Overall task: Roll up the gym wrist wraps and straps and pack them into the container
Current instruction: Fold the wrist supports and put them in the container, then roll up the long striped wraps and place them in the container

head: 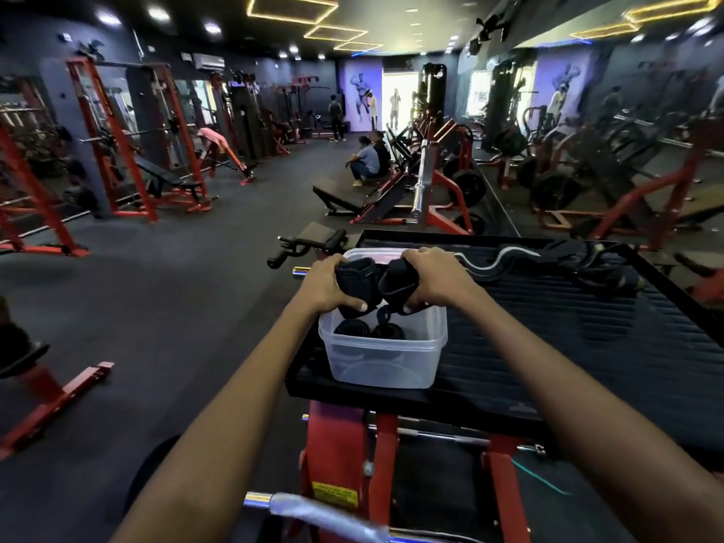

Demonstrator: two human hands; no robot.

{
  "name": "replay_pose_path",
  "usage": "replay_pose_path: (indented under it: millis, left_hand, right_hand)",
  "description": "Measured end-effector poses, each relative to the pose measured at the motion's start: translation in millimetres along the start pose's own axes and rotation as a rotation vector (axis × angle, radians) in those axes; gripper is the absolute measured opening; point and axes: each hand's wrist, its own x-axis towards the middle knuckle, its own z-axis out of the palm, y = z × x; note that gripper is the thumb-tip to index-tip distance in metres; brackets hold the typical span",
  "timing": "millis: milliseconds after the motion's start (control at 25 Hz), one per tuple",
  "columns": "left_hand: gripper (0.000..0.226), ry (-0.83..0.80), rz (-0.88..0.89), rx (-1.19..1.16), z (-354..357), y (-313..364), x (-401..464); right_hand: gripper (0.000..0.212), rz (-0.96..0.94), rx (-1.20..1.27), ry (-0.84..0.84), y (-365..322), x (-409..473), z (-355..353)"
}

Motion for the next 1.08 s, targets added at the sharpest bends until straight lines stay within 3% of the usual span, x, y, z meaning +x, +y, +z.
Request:
replay_pose_path:
  millis: [120,200,320,480,680,880,960,1080]
  left_hand:
    - [0.090,-0.037,0.051,0.368,5.9,-0.5,5.6]
    - [0.078,-0.060,0.135,0.562,13.1,-0.2,5.8]
    - [0.066,-0.096,0.142,0.640,17.3,-3.2,6.0]
    - [0.088,-0.244,0.126,0.724,15.8,-3.4,6.5]
    - [0.052,-0.238,0.092,0.490,12.5,0.5,8.1]
    - [0.044,-0.286,0.053,0.533,10.7,6.0,0.5]
    - [0.038,-0.254,0.074,0.477,9.8,3.0,-0.7]
    - [0.036,-0.036,-0.006,-0.003,7.2,10.7,-7.0]
  right_hand:
    - [0.066,-0.052,-0.093,-0.110,-5.1,1.4,4.1]
    - [0.058,-0.029,-0.103,-0.200,-7.5,-2.4,22.0]
    - [0.052,-0.008,-0.172,-0.241,-11.8,-5.7,42.3]
    - [0.057,0.055,-0.135,-0.422,-17.7,6.8,32.5]
    - [0.047,0.019,-0.115,-0.395,-13.4,0.8,32.0]
    - [0.049,0.019,-0.128,-0.332,-11.5,-2.5,40.8]
    - [0.058,-0.025,0.058,-0.290,-5.2,-2.9,39.4]
    - [0.048,0.042,0.613,0.004,3.7,-9.0,38.0]
